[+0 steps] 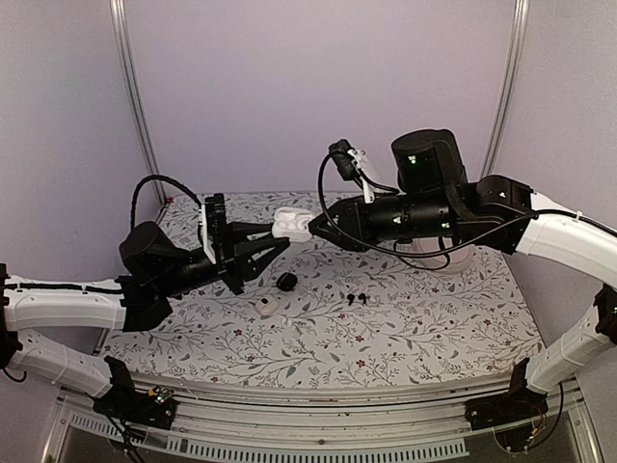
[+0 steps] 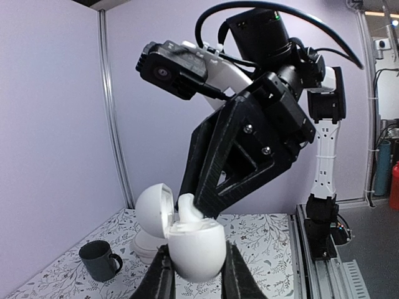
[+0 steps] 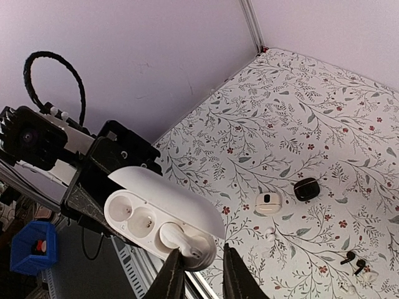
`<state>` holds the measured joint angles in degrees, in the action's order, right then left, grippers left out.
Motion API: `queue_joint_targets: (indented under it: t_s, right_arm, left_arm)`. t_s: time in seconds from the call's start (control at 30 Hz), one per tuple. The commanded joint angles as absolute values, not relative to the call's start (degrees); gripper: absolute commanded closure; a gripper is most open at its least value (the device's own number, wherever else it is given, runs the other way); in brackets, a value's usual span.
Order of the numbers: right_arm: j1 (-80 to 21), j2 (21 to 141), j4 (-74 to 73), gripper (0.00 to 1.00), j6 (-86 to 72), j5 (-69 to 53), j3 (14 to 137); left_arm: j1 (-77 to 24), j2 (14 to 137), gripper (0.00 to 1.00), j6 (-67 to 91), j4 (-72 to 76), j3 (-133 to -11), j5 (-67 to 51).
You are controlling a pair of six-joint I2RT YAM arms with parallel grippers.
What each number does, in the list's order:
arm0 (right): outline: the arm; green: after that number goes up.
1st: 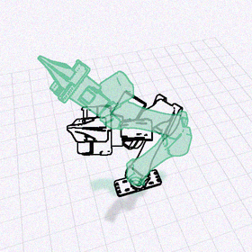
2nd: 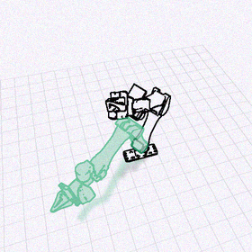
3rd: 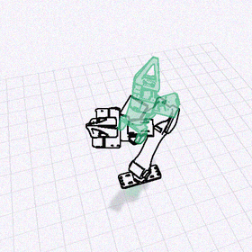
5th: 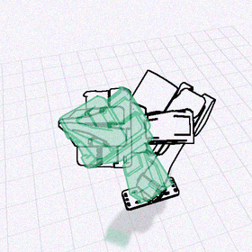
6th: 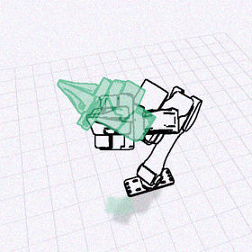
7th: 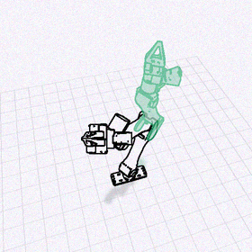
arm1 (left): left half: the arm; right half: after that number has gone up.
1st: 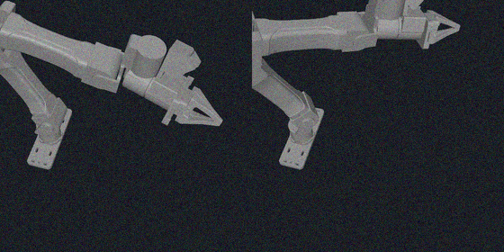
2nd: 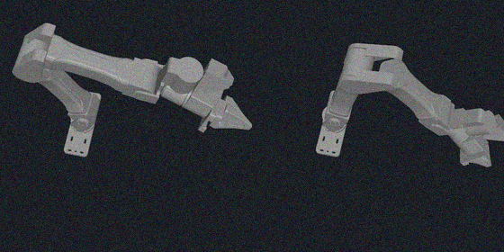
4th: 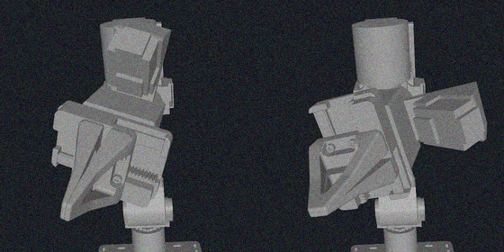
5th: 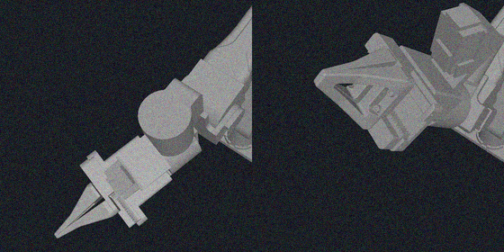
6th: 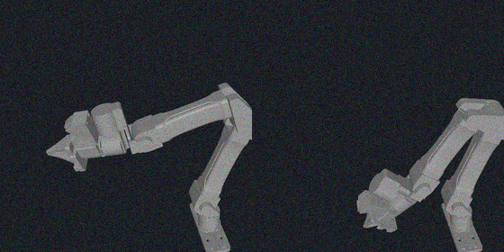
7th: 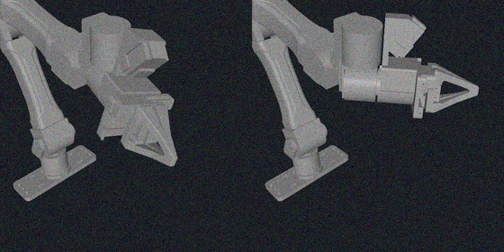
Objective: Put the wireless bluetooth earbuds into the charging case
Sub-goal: Adjust the left earbud in the right side groove of the charging case.
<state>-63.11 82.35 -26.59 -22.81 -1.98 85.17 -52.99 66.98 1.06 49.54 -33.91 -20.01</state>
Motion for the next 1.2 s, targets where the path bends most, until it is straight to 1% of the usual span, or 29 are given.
queue_joint_targets:
  t_s: [0.0, 0.7, 0.77, 1.0, 1.17]
  right_arm:
    - [-63.39, 80.47, -27.64, 0.77, -22.10, -1.24, 87.11]
    - [-64.08, 81.71, -26.41, 0.80, -22.15, -0.63, 89.46]
    - [-64.16, 82.27, -26.54, 0.84, -22.15, -1.02, 89.43]
    - [-64.08, 84.41, -28.80, 0.89, -22.73, -0.92, 89.10]
    - [-64.12, 84.24, -29.90, 0.90, -23.19, -0.79, 88.14]
  left_arm:
    - [-54.05, 66.54, 1.00, 1.01, 53.66, -34.37, -19.85]
    - [-54.05, 67.23, 1.00, 1.63, 52.82, -34.87, -19.29]
    - [-54.05, 67.32, 1.00, 1.74, 52.94, -34.93, -19.42]
    - [-54.05, 66.73, 1.00, 1.89, 55.44, -34.73, -19.72]
    - [-53.97, 66.45, 1.00, 1.87, 57.80, -34.72, -19.34]
